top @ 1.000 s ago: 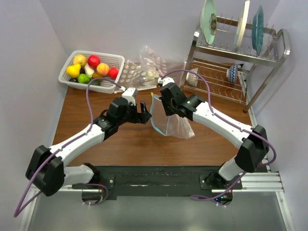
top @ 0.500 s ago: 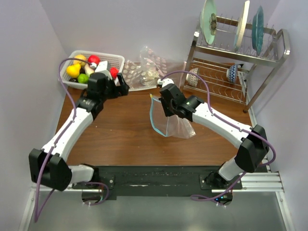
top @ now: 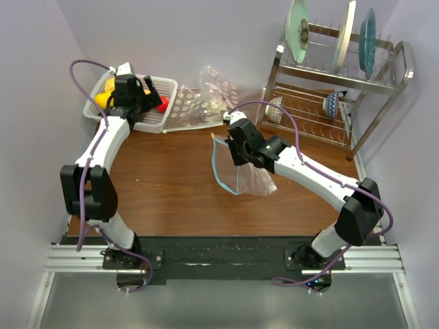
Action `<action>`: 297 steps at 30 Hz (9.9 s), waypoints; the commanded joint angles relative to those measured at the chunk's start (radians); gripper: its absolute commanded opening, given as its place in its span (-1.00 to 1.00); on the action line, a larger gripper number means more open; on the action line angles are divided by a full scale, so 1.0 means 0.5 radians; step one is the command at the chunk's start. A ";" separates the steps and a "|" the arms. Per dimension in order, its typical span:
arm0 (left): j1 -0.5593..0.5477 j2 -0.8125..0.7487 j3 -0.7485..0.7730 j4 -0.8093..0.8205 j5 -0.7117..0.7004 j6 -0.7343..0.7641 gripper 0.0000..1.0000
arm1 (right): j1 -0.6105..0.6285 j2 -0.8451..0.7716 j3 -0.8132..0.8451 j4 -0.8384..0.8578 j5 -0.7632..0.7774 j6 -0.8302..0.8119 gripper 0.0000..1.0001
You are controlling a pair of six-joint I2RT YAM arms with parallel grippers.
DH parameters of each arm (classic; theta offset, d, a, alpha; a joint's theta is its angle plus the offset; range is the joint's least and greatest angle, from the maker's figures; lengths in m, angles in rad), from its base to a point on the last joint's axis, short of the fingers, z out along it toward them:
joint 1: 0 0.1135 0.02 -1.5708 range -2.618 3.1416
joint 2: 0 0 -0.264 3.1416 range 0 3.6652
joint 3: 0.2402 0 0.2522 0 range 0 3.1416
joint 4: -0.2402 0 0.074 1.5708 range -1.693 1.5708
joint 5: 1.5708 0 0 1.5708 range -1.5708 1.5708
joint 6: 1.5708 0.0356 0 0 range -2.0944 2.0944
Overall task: Place the food in the zip-top bag and seal the zipper
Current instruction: Pick up the fake fruit from the bin, then place the fake fruit in the zipper food storage bag, then pick up the fake fruit from the bin, then place the fake fruit in the zipper food storage bag.
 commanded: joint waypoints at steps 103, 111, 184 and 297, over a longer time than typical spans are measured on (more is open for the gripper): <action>-0.764 -0.672 -1.211 1.726 0.969 -0.896 -0.14 | -0.286 0.239 0.475 0.066 -0.972 0.444 -1.00; -0.874 -0.681 -1.266 1.524 0.647 -0.666 -0.16 | -0.307 0.169 0.456 0.054 -0.914 0.450 -1.00; 0.300 1.263 1.256 -0.182 -0.093 0.104 0.97 | -0.323 -0.012 0.177 0.011 -0.773 0.248 -1.00; -0.954 -0.691 -0.889 0.567 0.729 -0.273 0.52 | -0.350 0.144 0.506 -0.096 -0.767 0.272 -1.00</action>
